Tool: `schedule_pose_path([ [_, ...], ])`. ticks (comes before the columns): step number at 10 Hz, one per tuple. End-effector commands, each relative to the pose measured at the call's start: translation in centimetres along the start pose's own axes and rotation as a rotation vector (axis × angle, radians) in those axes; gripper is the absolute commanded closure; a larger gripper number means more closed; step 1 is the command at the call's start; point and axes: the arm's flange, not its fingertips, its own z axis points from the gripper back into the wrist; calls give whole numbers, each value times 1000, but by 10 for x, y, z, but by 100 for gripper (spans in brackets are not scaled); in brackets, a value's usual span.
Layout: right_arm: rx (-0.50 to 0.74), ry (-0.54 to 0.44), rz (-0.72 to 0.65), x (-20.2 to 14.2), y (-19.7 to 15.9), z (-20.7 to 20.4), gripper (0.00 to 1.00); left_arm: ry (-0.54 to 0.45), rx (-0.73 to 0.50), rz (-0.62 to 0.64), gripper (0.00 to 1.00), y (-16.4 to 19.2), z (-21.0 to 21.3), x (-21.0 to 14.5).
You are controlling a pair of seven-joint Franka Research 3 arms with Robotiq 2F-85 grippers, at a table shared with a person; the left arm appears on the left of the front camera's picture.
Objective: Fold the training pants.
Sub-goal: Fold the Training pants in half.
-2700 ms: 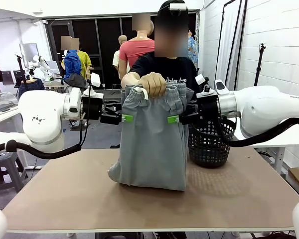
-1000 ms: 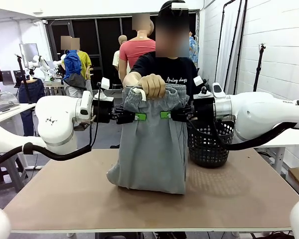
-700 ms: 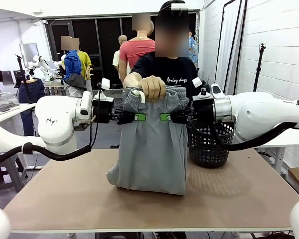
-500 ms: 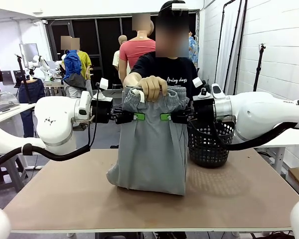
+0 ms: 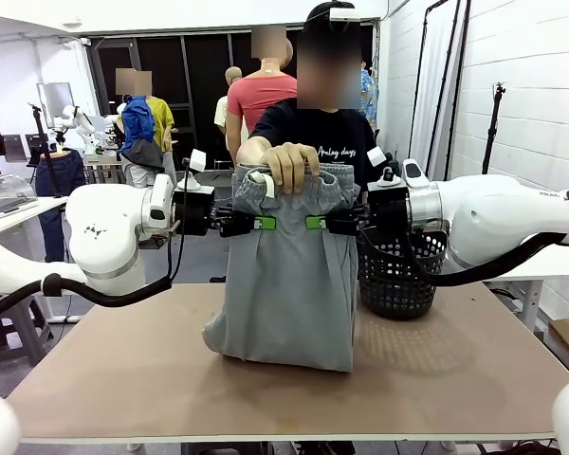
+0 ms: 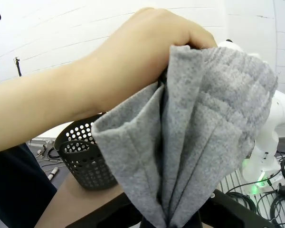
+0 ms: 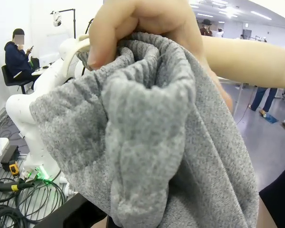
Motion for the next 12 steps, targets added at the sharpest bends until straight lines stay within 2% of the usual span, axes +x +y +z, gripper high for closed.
schedule_pose_path([
  [1, 2, 2, 2, 0, 1, -2, 100, 12, 19, -16, 100, 0, -2, 2],
  [12, 2, 2, 2, 0, 1, -2, 100, 12, 19, -16, 100, 0, -2, 2],
])
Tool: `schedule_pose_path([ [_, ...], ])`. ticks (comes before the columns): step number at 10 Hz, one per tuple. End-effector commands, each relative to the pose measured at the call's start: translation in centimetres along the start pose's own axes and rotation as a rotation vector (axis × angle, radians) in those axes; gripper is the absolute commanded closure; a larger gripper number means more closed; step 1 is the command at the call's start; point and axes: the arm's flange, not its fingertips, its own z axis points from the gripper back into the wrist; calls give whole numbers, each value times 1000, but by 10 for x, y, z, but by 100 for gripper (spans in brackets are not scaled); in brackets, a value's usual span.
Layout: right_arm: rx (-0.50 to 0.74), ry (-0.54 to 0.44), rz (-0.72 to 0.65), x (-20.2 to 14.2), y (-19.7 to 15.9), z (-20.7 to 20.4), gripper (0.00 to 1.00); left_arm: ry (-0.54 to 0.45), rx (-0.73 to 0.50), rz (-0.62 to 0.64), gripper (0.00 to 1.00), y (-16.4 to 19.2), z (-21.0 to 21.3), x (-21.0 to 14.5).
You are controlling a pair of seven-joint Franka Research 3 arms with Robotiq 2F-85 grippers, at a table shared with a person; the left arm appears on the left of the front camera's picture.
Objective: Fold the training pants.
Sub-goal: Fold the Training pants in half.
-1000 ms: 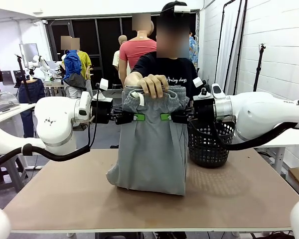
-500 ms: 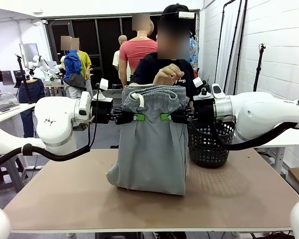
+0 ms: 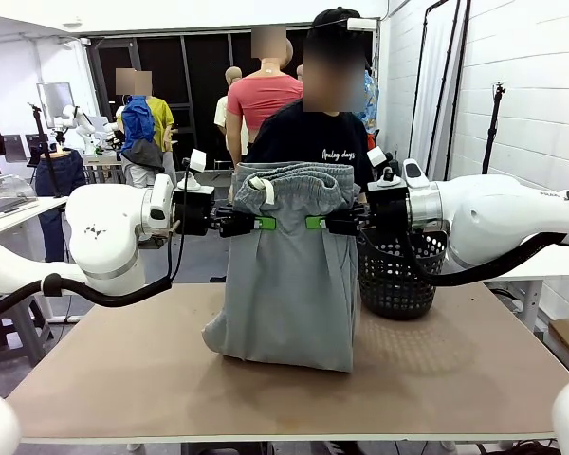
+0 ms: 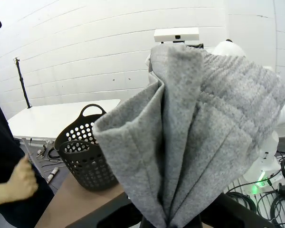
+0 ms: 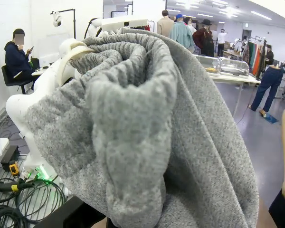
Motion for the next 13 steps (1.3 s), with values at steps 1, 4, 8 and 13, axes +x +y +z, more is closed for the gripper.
schedule_pose_path([
  [1, 2, 3, 2, 0, 1, -2, 100, 12, 19, -14, 100, 0, -2, 2],
  [4, 2, 3, 2, 0, 1, -2, 100, 12, 19, -14, 100, 0, -2, 2],
  [8, 2, 3, 2, 0, 1, -2, 100, 12, 19, -14, 100, 0, -2, 2],
  [13, 2, 3, 2, 0, 1, -2, 100, 12, 19, -14, 100, 0, -2, 2],
])
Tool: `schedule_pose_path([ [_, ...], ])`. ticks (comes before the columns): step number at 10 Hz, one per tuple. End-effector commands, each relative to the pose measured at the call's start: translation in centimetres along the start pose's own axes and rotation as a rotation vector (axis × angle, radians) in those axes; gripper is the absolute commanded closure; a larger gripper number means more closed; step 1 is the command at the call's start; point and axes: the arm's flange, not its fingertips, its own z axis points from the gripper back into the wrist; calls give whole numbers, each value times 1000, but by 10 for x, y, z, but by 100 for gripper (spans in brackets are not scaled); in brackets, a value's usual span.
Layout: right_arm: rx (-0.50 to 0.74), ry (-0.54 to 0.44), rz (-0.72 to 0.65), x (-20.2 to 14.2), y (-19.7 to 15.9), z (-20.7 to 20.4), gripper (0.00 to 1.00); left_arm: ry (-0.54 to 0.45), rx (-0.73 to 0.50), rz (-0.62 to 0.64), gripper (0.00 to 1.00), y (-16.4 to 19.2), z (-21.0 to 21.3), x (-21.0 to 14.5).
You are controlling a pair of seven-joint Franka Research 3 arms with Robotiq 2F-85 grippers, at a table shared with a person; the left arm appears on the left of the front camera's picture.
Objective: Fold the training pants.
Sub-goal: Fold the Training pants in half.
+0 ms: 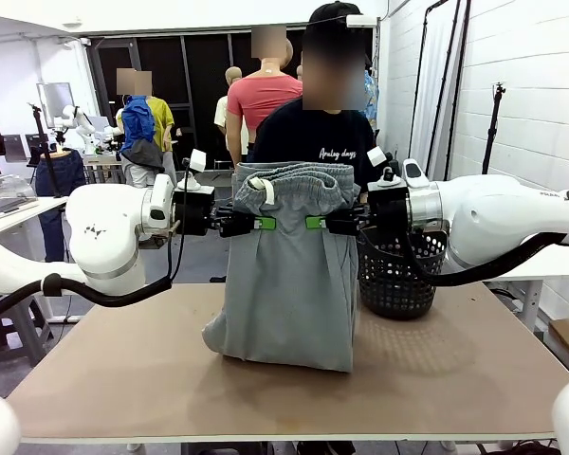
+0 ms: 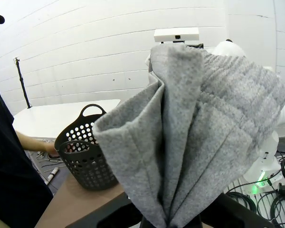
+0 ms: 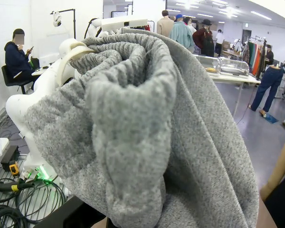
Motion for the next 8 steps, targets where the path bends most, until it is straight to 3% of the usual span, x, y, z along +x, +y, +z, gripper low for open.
schedule_pose_path([
  [1, 2, 3, 2, 0, 1, -2, 100, 12, 19, -14, 100, 0, -2, 2],
  [8, 2, 3, 2, 0, 1, -2, 100, 12, 19, -14, 100, 0, -2, 2],
])
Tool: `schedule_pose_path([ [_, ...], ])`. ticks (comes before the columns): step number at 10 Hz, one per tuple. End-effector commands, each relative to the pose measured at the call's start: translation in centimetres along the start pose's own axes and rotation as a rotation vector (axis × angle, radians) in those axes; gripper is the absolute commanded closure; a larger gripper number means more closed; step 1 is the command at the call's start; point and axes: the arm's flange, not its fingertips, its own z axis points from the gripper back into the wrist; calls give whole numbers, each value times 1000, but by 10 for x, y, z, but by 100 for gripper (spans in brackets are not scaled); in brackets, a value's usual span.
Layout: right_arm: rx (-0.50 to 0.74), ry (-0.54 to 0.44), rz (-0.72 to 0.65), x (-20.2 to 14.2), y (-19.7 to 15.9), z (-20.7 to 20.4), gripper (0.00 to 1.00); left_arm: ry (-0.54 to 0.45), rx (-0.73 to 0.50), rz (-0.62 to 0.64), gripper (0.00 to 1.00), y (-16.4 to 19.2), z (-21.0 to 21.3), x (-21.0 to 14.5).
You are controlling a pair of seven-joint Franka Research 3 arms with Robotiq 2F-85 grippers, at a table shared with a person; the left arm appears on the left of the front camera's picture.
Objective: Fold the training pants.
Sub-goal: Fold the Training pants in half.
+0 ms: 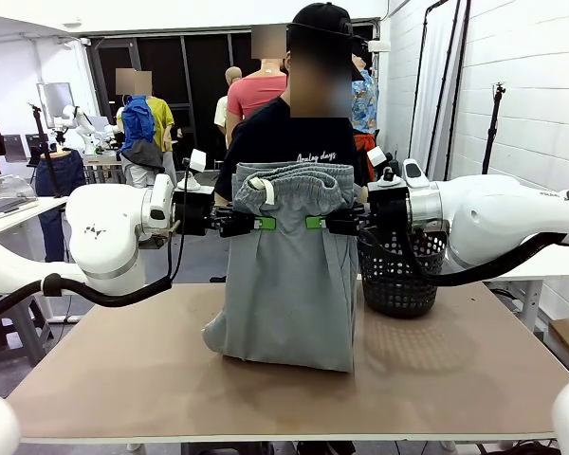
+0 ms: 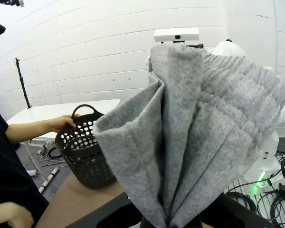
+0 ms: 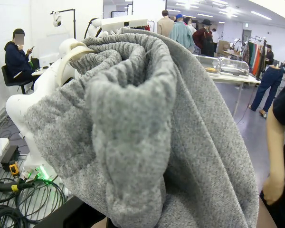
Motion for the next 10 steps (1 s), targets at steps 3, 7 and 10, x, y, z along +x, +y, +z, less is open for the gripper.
schedule_pose_path([
  [3, 2, 3, 2, 0, 1, -2, 100, 12, 19, -14, 100, 0, -2, 2],
  [7, 0, 0, 0, 0, 0, 0, 100, 0, 0, 0, 100, 0, 0, 0],
  [10, 23, -4, 23, 17, -17, -8, 100, -30, 85, -31, 100, 10, 6, 5],
])
